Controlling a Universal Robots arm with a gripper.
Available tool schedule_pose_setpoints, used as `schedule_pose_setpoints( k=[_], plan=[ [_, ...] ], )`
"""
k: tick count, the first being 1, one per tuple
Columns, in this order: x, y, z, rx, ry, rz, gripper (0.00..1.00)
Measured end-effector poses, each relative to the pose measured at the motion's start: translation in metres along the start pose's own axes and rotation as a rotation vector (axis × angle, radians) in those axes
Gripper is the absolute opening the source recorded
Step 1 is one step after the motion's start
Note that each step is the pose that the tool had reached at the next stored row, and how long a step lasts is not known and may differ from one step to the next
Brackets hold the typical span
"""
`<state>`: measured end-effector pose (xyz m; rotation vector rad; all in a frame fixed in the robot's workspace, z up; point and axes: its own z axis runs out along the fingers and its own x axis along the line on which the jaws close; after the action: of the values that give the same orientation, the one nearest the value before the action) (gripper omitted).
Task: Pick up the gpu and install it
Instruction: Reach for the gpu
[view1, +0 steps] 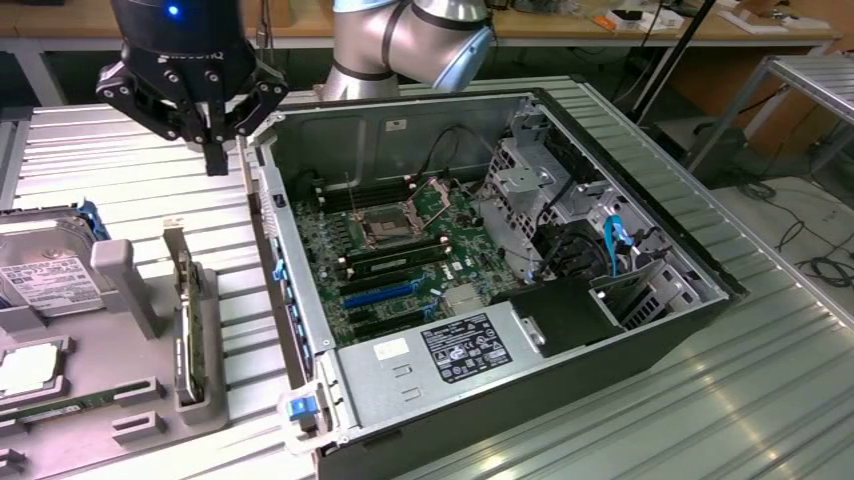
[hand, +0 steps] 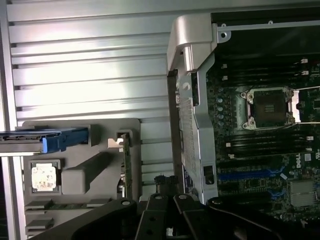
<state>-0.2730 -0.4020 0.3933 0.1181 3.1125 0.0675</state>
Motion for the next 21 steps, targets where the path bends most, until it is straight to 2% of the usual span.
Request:
schedule_pose_setpoints(
  k=[10, 21],
  plan=[
    [0.016, -0.0052, -0.0006, 0.0, -0.0001, 0.0, 0.11],
    [0.04, -0.013, -0.0014, -0.0001, 0.0, 0.0, 0.11]
  ],
)
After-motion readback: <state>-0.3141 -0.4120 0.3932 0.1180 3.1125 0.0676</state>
